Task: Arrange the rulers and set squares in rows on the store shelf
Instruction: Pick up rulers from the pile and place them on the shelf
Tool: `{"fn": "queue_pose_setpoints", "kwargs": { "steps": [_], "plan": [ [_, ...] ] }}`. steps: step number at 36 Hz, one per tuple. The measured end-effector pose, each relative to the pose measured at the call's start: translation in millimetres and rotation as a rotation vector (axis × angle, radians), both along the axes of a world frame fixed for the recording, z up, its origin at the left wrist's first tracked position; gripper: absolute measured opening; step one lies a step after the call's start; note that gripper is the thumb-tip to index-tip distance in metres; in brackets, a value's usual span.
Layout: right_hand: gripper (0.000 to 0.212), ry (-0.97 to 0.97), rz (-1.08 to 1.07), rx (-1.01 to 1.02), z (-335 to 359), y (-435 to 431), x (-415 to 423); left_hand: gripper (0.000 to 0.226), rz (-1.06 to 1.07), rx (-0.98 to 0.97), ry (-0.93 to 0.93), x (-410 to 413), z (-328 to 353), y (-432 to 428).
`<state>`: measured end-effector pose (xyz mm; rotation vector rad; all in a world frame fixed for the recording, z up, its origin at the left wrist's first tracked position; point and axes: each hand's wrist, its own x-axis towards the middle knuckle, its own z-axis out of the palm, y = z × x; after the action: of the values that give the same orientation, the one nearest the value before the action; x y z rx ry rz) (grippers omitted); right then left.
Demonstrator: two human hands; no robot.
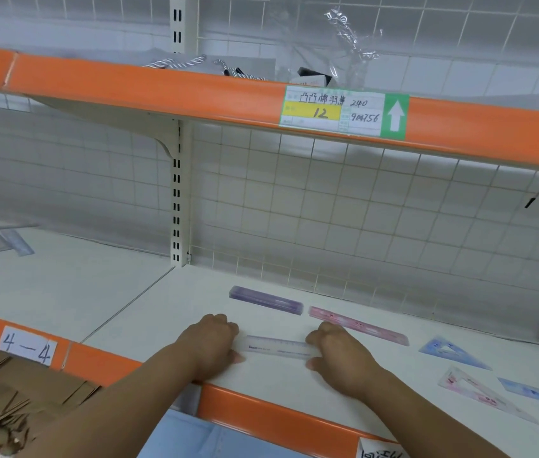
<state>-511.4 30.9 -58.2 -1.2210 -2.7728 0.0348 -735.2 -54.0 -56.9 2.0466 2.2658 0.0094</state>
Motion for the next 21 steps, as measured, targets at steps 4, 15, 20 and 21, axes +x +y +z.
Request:
{"fn": "queue_pose_setpoints", "kwargs": {
  "steps": [4,15,20,21],
  "plan": [
    [0.035,0.020,-0.004,-0.026,0,9,-9,0.046,0.043,-0.055,0.027,-6,1,-1],
    [0.025,0.064,0.018,0.002,4,44,-44,0.057,0.165,-0.099,-0.022,-25,2,-6],
    [0.026,0.053,0.016,0.027,5,62,-54,0.057,0.214,-0.100,-0.042,-33,1,-12],
    [0.025,0.057,0.014,0.030,5,66,-56,0.057,0.220,-0.099,-0.044,-34,1,-13]
  ]
}}
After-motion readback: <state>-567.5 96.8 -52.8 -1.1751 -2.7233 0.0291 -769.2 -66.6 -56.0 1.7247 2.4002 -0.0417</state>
